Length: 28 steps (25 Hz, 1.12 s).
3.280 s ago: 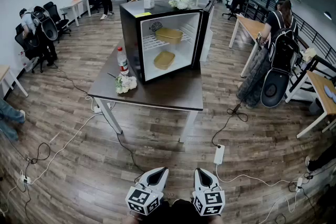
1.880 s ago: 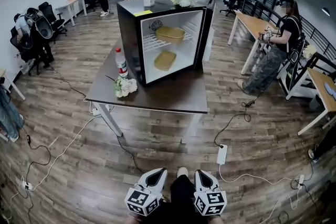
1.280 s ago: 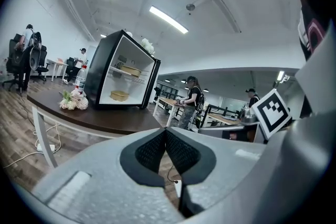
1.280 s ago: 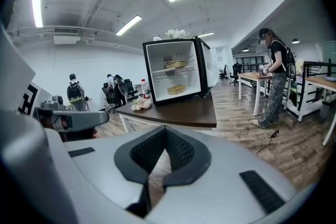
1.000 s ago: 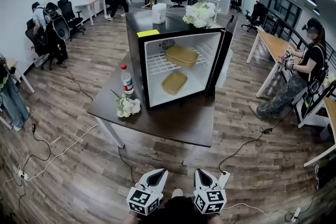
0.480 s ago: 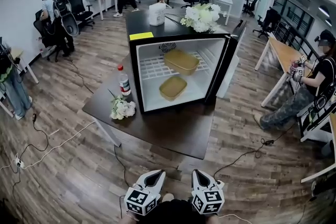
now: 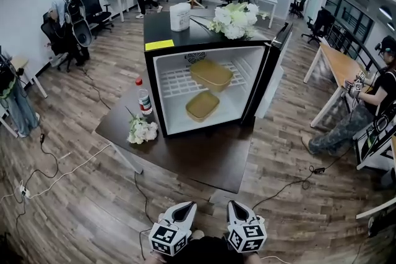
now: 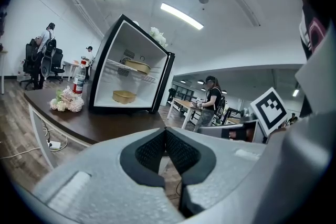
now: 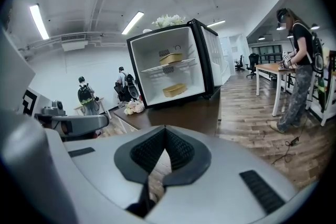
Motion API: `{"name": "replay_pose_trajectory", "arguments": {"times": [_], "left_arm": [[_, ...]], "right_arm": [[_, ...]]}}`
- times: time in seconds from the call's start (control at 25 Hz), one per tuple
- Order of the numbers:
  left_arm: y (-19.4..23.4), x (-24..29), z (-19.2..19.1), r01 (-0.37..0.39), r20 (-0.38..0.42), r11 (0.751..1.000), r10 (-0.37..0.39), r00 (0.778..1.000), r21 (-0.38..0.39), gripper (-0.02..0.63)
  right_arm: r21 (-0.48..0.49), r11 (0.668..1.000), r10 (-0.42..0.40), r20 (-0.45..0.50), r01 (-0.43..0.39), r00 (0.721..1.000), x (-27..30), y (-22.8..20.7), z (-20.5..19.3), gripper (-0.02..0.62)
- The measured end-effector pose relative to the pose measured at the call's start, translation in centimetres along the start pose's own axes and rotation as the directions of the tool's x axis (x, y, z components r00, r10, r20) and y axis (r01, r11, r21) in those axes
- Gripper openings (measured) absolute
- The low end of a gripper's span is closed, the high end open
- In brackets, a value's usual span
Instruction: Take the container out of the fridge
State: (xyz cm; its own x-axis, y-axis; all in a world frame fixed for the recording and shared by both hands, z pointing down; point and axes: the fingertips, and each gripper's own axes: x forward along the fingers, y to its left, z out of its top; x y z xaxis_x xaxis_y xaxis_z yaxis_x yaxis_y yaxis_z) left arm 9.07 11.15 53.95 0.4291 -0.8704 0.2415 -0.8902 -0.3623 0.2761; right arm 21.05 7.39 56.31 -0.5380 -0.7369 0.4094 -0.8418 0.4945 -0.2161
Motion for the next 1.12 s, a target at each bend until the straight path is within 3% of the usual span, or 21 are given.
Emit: {"name": "replay_pose_trajectory", "arguments": {"times": [0.6,0.8,0.96,1.12], "left_arm": [[5.7,4.7,3.4,0.033,0.02,0.999,-0.033,0.999,0.005,0.008],[8.4,7.3,5.4,0.066,0.033,0.998,-0.067,0.997,0.022,0.008],[10.4,9.2,7.0,0.105,0.028,0.993,-0.106,0.994,0.047,0.008],[12.2,10.4,8.2,0.137,0.012,0.988,-0.139,0.99,0.072,0.008]], "right_arm": [[0.039,0.999,-0.01,0.006,0.01,1.0,6.3,-0.1,3.4,0.009],[-0.082,0.994,-0.07,0.009,0.071,0.998,9.5,-0.4,5.6,0.009],[-0.005,0.996,-0.09,0.04,0.09,0.995,11.9,-0.5,7.6,0.009],[0.012,0.987,-0.158,0.041,0.157,0.987,13.9,-0.9,9.2,0.009]]}}
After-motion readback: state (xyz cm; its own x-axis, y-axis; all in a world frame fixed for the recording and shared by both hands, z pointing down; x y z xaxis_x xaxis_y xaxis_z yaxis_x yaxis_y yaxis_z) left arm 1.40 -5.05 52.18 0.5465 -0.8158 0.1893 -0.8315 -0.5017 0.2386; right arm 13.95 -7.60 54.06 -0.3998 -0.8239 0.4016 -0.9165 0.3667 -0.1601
